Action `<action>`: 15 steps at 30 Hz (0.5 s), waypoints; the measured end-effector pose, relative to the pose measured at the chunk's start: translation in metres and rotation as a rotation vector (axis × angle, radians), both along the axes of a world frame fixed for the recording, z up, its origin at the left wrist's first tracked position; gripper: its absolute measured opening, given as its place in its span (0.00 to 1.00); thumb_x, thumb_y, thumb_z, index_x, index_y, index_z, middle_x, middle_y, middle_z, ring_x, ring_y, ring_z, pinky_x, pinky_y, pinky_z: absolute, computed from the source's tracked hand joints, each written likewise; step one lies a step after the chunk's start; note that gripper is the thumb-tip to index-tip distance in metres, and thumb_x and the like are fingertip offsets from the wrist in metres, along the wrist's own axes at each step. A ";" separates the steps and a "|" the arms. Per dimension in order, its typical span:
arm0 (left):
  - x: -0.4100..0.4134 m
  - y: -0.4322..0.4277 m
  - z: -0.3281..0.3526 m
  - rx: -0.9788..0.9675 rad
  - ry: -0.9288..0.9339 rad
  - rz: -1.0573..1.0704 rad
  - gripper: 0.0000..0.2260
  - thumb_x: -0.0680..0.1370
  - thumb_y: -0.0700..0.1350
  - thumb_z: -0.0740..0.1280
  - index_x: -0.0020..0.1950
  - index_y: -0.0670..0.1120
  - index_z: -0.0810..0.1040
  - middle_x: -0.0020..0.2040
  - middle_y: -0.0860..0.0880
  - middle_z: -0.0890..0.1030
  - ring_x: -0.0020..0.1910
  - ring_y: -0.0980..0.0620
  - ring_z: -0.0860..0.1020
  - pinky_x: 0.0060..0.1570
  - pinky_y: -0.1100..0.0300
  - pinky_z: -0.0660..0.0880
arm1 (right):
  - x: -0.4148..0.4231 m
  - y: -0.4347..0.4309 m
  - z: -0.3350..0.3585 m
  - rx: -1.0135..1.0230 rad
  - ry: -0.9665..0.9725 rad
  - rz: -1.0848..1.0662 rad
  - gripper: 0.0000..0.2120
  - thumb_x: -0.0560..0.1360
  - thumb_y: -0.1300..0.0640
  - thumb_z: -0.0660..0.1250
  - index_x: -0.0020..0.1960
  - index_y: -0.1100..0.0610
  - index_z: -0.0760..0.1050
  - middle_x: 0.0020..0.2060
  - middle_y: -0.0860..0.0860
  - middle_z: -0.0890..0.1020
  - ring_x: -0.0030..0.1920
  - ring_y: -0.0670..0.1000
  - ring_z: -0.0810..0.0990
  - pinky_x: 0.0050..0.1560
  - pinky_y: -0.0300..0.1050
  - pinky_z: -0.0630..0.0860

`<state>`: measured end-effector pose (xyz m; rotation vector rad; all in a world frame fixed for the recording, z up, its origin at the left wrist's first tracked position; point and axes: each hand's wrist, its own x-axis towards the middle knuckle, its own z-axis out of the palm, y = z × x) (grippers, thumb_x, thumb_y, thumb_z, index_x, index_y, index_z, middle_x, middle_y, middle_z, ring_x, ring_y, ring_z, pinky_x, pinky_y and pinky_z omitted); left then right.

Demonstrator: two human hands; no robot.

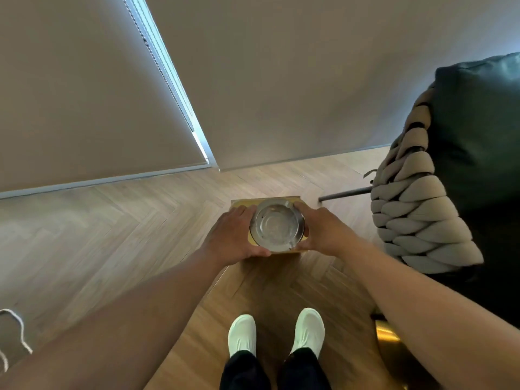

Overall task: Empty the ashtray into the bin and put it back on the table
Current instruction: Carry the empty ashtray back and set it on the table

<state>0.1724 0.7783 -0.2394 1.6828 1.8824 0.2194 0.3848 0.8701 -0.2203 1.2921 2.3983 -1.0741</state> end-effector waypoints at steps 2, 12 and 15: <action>0.001 -0.007 0.030 0.013 -0.005 -0.007 0.45 0.57 0.69 0.76 0.69 0.54 0.66 0.63 0.52 0.76 0.58 0.51 0.74 0.54 0.57 0.71 | 0.001 -0.009 0.030 0.005 0.015 -0.003 0.45 0.64 0.50 0.81 0.75 0.50 0.61 0.53 0.55 0.84 0.50 0.54 0.82 0.52 0.52 0.81; -0.004 -0.046 0.180 0.066 0.068 -0.117 0.44 0.59 0.68 0.77 0.67 0.50 0.69 0.57 0.49 0.78 0.52 0.50 0.73 0.52 0.53 0.74 | 0.007 -0.063 0.164 0.125 0.037 -0.042 0.43 0.62 0.47 0.81 0.70 0.54 0.65 0.48 0.55 0.84 0.48 0.58 0.81 0.44 0.45 0.73; -0.003 -0.064 0.213 0.060 0.067 -0.135 0.40 0.58 0.67 0.78 0.62 0.49 0.71 0.53 0.49 0.78 0.49 0.49 0.74 0.51 0.49 0.76 | 0.008 -0.085 0.197 0.131 0.045 -0.059 0.41 0.61 0.47 0.81 0.68 0.55 0.67 0.48 0.56 0.84 0.49 0.58 0.81 0.48 0.51 0.78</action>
